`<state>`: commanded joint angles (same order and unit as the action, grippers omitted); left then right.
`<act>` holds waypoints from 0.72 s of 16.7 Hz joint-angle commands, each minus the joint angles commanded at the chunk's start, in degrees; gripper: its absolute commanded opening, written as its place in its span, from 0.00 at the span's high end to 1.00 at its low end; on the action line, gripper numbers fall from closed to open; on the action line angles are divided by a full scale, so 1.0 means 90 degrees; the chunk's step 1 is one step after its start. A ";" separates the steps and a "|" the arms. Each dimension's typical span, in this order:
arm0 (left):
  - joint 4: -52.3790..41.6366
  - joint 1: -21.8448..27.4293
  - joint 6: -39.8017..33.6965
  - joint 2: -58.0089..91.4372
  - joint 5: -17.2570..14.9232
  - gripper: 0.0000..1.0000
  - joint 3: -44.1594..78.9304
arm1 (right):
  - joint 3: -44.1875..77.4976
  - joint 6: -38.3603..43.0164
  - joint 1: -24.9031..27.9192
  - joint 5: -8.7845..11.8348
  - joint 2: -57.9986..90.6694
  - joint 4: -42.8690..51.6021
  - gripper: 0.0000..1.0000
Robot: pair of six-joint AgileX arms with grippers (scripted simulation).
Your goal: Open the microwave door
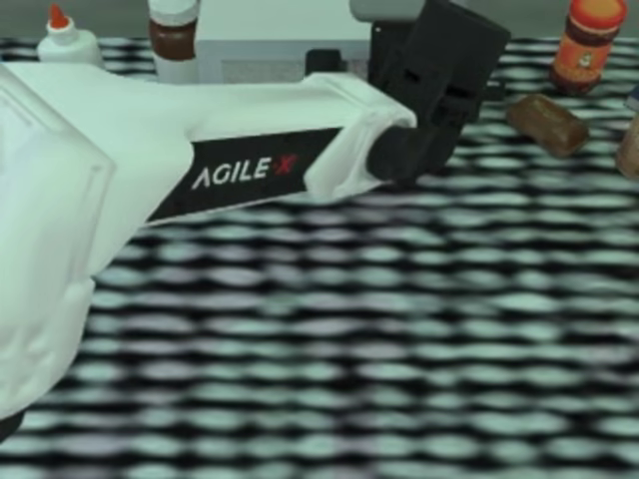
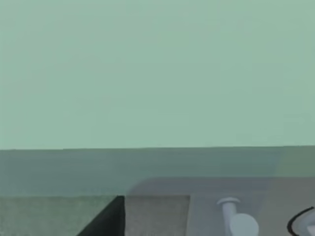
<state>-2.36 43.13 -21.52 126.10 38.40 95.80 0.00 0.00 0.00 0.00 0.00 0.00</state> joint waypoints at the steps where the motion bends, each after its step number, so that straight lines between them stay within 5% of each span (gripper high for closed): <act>1: 0.0000 0.0000 0.0000 0.0000 0.0000 0.23 0.0000 | 0.0000 0.0000 0.0000 0.0000 0.0000 0.0000 0.00; 11: 0.0000 0.0000 0.0000 0.0000 0.0000 0.98 0.0000 | 0.0000 0.0000 0.0000 0.0000 0.0000 0.0000 0.00; 12: 0.0000 0.0000 0.0000 0.0000 0.0000 1.00 0.0000 | 0.0000 0.0000 0.0000 0.0000 0.0000 0.0000 0.00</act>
<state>-2.36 43.13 -21.52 126.10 38.40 95.80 0.00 0.00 0.00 0.00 0.00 0.00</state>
